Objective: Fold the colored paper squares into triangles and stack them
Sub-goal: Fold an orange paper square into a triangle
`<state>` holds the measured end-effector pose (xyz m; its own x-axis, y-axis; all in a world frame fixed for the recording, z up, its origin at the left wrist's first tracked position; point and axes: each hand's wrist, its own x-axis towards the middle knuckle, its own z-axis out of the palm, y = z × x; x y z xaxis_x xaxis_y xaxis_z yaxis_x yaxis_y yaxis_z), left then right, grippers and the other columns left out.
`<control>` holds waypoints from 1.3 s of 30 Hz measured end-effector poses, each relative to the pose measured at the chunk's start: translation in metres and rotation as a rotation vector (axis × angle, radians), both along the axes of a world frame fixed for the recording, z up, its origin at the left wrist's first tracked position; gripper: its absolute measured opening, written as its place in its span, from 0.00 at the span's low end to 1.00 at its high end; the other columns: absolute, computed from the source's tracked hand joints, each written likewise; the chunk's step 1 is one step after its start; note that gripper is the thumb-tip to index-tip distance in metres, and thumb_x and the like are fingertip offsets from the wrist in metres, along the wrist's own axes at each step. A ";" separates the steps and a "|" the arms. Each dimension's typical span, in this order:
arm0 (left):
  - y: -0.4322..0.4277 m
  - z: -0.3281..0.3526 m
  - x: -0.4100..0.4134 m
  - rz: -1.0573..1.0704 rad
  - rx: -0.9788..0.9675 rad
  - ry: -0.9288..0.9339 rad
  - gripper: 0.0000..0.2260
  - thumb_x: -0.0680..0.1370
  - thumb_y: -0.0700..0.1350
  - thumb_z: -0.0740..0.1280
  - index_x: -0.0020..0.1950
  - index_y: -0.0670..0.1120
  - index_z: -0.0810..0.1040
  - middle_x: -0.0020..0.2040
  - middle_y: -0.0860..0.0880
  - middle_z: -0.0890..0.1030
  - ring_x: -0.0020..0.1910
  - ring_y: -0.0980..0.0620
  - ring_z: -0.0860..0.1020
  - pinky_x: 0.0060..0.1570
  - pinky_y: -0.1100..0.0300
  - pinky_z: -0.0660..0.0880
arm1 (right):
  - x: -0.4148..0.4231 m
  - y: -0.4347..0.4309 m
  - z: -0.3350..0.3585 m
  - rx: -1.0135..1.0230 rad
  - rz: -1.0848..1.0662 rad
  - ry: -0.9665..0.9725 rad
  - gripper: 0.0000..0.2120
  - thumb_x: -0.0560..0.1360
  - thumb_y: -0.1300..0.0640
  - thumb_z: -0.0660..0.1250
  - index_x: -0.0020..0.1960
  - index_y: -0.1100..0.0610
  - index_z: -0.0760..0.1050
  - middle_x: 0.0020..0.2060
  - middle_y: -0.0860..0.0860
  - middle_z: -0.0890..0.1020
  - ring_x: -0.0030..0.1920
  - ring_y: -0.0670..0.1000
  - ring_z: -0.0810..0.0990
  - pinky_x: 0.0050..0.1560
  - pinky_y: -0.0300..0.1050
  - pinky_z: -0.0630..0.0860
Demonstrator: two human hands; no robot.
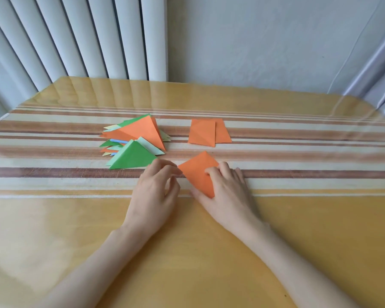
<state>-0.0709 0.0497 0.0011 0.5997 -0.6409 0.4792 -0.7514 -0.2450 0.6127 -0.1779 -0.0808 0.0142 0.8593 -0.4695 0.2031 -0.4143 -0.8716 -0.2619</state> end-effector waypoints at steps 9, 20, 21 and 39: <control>0.003 0.000 0.004 0.002 -0.023 0.071 0.10 0.75 0.40 0.59 0.50 0.42 0.80 0.47 0.53 0.76 0.46 0.71 0.72 0.47 0.78 0.64 | 0.002 0.004 -0.017 -0.322 0.105 -0.289 0.10 0.68 0.57 0.76 0.44 0.61 0.78 0.36 0.54 0.79 0.33 0.57 0.78 0.35 0.46 0.74; 0.000 0.011 -0.005 -0.073 -0.254 0.677 0.21 0.72 0.57 0.71 0.61 0.52 0.70 0.53 0.54 0.81 0.50 0.57 0.81 0.51 0.60 0.76 | -0.004 0.007 0.018 1.276 -0.083 -0.694 0.08 0.78 0.55 0.64 0.49 0.57 0.81 0.50 0.59 0.83 0.53 0.61 0.80 0.58 0.62 0.76; -0.001 0.012 -0.006 -0.090 -0.265 0.708 0.18 0.74 0.54 0.72 0.59 0.52 0.70 0.51 0.53 0.82 0.49 0.57 0.82 0.50 0.61 0.76 | -0.004 0.009 0.020 1.319 -0.100 -0.663 0.09 0.78 0.54 0.64 0.50 0.58 0.81 0.52 0.61 0.82 0.54 0.61 0.80 0.58 0.64 0.75; 0.001 0.009 0.003 -0.021 -0.288 0.726 0.19 0.77 0.40 0.68 0.65 0.50 0.67 0.43 0.55 0.80 0.42 0.56 0.78 0.39 0.65 0.75 | -0.008 -0.036 -0.005 0.021 0.546 -0.394 0.16 0.72 0.66 0.64 0.54 0.55 0.83 0.61 0.54 0.78 0.66 0.55 0.68 0.65 0.45 0.68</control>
